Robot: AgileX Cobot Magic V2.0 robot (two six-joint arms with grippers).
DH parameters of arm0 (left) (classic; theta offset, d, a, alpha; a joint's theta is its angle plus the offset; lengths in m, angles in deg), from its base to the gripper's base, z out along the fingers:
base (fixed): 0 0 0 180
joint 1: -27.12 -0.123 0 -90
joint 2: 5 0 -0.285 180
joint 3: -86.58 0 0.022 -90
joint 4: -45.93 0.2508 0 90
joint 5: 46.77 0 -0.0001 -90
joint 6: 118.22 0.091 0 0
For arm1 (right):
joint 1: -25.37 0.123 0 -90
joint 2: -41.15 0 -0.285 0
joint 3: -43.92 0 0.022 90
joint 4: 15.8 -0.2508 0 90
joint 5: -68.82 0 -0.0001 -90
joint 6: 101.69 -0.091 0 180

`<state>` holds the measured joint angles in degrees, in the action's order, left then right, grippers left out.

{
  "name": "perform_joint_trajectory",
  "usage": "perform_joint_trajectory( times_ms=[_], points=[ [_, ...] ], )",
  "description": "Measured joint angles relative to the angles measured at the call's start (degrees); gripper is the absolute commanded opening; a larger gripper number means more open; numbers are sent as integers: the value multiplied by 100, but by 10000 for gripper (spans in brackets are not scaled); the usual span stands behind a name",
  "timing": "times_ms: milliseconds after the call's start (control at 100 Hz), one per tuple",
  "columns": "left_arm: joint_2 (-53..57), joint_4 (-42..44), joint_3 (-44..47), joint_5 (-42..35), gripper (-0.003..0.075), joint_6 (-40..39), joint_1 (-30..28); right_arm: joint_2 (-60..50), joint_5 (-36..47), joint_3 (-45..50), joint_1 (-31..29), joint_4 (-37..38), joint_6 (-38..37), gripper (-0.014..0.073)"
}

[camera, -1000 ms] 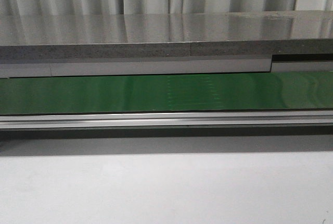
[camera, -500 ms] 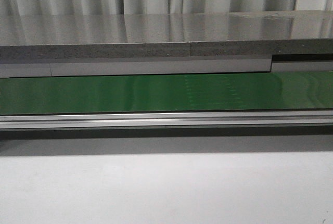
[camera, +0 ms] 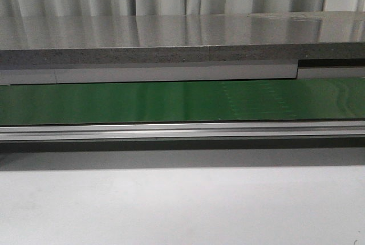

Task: Move button from left to right
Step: 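Lower the left gripper and grasp the yellow-capped button's body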

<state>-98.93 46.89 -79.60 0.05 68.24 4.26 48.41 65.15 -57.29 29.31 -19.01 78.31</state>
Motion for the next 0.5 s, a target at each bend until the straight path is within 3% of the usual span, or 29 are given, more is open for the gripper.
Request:
perform_joint_trajectory(
  times_ms=[500],
  points=[
    [-1476, -7, -752, -135, 639, 0, -24, 0, 0, 0, 0, 0, 0, -67]
  ],
)
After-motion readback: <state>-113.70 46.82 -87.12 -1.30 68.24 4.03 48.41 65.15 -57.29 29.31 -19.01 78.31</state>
